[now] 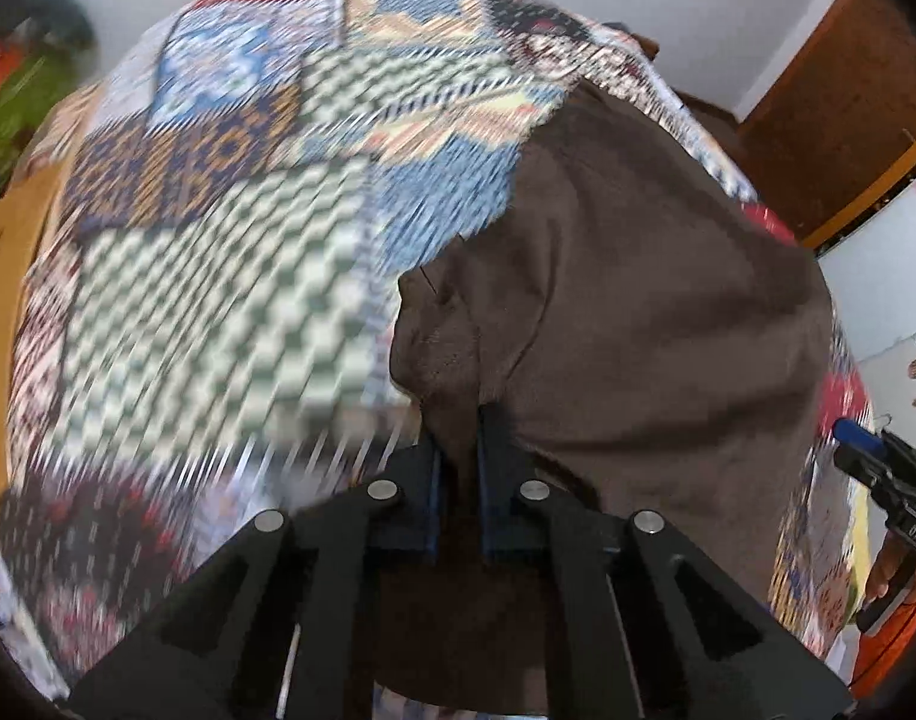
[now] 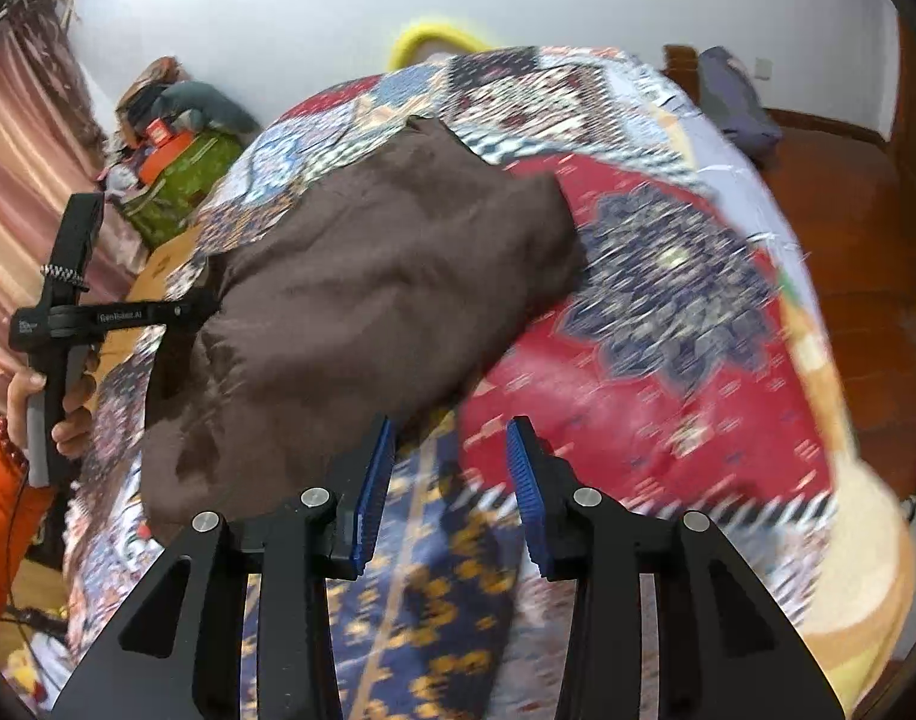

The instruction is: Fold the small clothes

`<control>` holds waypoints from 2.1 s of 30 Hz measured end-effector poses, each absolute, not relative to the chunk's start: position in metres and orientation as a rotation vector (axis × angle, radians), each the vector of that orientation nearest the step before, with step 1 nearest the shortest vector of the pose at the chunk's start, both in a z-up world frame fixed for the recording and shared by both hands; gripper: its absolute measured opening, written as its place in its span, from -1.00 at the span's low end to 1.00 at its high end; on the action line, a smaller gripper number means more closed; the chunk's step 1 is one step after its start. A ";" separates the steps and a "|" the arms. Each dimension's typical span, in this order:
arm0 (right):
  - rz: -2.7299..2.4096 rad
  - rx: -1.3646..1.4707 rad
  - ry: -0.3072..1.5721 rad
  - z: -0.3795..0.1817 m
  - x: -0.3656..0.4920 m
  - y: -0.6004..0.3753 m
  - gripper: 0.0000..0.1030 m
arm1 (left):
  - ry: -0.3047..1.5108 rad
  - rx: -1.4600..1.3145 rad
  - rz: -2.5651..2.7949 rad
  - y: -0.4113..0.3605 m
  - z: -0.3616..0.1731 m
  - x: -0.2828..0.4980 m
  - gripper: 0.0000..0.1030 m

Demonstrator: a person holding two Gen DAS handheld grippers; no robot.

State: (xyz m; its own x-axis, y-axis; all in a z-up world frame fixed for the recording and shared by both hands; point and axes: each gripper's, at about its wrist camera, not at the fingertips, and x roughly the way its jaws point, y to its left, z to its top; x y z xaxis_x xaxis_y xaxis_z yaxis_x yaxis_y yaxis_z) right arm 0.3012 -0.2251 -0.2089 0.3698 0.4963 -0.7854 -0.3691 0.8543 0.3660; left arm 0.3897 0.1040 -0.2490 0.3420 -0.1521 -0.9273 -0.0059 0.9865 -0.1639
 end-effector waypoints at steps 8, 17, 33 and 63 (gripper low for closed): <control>0.669 0.093 1.102 -0.214 0.274 -0.179 -0.31 | 1.285 -0.216 -0.132 0.111 -0.250 0.298 -0.88; 0.688 0.084 1.154 -0.229 0.252 -0.167 -0.12 | 1.171 -0.119 -0.114 0.110 -0.226 0.267 -0.88; 0.686 0.130 1.121 -0.238 0.266 -0.157 -0.83 | 1.152 -0.155 -0.164 0.126 -0.249 0.397 -0.10; 0.579 0.086 1.044 -0.207 0.288 -0.210 -0.80 | 1.147 -0.221 -0.045 0.150 -0.227 0.368 -0.64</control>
